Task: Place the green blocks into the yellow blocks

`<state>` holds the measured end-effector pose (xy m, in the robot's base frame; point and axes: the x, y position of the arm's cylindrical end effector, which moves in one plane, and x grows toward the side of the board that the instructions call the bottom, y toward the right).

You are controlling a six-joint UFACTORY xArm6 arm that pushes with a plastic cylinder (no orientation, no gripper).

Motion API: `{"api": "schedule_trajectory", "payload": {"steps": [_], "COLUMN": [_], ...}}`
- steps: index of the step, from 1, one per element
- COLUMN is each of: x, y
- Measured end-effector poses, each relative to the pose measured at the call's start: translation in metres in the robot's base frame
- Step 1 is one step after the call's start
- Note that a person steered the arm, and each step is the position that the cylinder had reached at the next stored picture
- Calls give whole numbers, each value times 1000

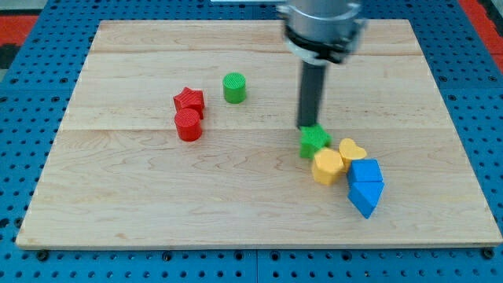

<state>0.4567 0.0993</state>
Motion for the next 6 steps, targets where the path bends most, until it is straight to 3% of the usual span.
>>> {"api": "schedule_trajectory", "payload": {"steps": [1, 2, 3, 4, 5, 6], "x": [10, -57, -125, -142, -136, -77], "y": [19, 9, -20, -115, -177, -90]}}
